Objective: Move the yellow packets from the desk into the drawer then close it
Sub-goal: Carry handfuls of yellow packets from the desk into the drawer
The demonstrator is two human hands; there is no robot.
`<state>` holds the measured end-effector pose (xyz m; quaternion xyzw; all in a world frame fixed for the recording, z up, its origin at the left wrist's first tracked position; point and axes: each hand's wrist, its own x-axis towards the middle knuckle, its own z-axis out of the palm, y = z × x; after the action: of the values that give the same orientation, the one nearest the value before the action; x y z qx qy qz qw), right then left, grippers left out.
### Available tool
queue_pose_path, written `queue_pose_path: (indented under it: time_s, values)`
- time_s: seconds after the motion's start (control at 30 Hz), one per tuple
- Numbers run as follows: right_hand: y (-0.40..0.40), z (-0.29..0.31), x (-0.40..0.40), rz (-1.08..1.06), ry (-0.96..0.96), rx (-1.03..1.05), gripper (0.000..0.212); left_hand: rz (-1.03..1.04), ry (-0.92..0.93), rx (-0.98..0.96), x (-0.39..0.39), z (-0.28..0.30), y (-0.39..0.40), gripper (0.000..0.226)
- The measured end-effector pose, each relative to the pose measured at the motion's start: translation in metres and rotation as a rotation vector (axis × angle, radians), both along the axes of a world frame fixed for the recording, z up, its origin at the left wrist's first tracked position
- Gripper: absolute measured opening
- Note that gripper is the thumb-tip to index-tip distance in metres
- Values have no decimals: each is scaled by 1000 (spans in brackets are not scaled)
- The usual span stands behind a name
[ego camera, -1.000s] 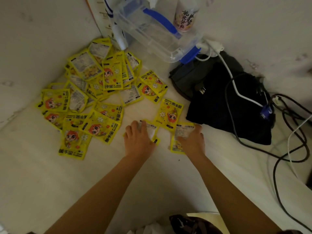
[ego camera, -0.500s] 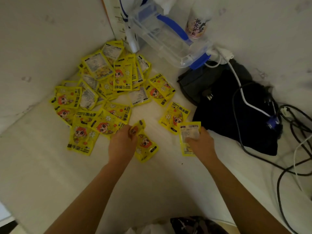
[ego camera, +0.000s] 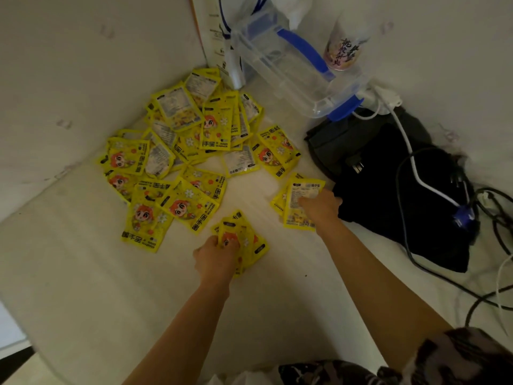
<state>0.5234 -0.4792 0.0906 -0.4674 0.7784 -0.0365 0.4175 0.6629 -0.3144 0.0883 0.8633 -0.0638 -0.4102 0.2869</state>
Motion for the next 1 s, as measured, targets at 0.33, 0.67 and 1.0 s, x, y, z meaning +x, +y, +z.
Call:
queue_pose_path:
  time_s: [0.33,0.67,1.0]
  values:
    - [-2,-5,28,136,47,-42,52,-372,-259,44,-25,-2,-29,31]
    - [6,-5,29,165,-38,-128,39,-384,-286,-190,-20,2,-19,24]
    - [13,-5,44,250,-55,-115,25,-256,-235,-160,12,1,7,12]
